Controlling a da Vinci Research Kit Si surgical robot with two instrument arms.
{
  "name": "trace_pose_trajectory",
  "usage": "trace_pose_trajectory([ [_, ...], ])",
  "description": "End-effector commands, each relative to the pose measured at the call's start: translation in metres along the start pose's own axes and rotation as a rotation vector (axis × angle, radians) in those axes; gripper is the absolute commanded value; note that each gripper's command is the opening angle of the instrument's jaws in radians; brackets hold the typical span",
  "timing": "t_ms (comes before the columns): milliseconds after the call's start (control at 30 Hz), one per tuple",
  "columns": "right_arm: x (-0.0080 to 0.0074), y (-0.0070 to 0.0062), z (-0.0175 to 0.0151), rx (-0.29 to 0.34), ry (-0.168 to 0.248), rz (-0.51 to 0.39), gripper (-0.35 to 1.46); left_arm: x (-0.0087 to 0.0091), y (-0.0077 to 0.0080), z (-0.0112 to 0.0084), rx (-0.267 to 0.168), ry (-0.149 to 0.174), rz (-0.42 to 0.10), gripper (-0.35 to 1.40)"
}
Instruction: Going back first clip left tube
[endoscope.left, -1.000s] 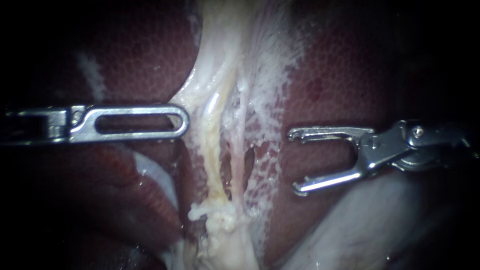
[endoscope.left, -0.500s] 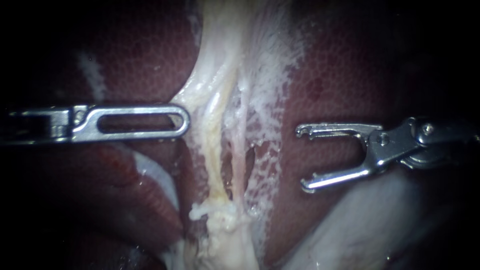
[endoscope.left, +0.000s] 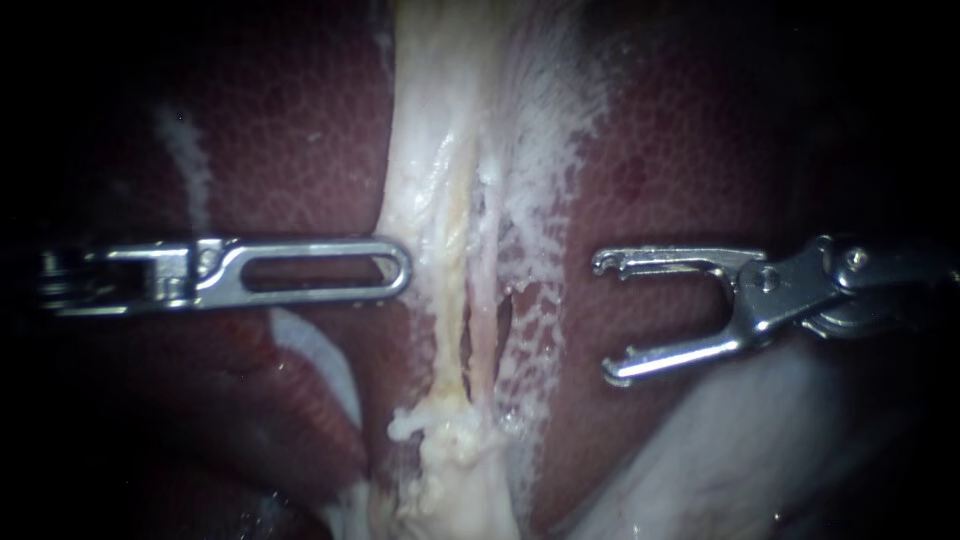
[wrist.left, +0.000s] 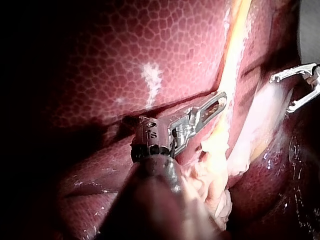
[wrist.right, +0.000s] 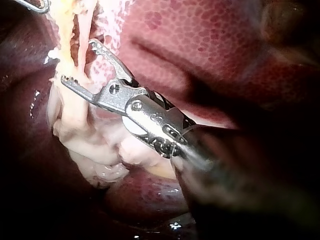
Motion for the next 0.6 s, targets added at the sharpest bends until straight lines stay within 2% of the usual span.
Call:
trace_pose_trajectory([
  [33, 0.0000, 0.0000, 0.0000, 0.000, 0.000, 0.000, 0.60, 0.0000, 0.0001, 0.0000, -0.001, 0.001, -0.001, -0.35],
  [600, 0.0000, 0.0000, 0.0000, 0.000, 0.000, 0.000, 0.60, 0.0001, 0.0001, 0.0001, -0.002, 0.004, -0.005, -0.35],
])
